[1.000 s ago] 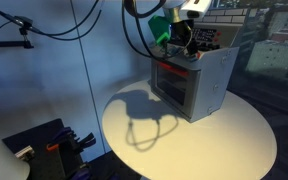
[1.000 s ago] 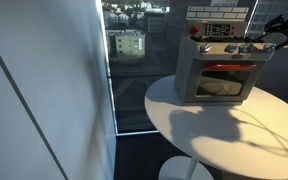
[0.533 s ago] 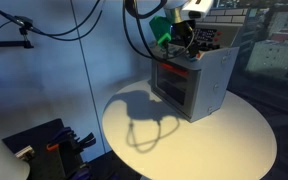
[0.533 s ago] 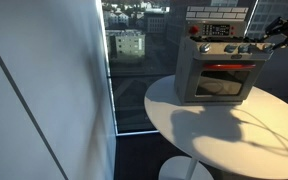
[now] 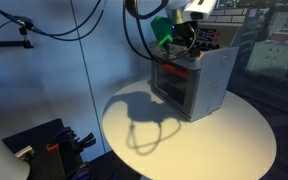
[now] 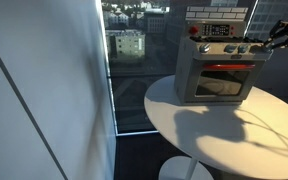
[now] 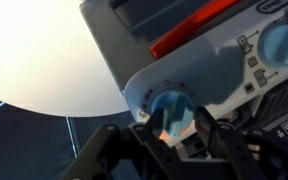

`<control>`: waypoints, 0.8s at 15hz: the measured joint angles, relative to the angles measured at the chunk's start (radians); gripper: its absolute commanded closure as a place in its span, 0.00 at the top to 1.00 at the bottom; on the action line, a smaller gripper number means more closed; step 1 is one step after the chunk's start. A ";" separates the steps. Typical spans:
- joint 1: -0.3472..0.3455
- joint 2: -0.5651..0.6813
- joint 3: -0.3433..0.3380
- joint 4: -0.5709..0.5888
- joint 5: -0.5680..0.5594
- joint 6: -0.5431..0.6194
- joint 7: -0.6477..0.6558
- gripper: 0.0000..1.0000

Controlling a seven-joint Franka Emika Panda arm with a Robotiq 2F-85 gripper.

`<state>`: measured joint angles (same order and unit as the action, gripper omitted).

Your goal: Turn the knob on the right towards the left

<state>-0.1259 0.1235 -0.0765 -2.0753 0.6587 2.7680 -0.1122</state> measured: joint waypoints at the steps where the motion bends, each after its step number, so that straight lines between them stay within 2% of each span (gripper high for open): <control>1: -0.001 -0.001 0.000 0.000 0.002 0.000 -0.001 0.15; 4: -0.005 -0.006 -0.001 -0.002 0.007 0.000 -0.003 0.04; 5: -0.008 -0.011 -0.002 -0.007 0.009 0.000 -0.005 0.08; 12: -0.008 -0.016 -0.001 -0.014 0.023 0.000 -0.008 0.07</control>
<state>-0.1340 0.1072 -0.0775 -2.0889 0.6817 2.7684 -0.1204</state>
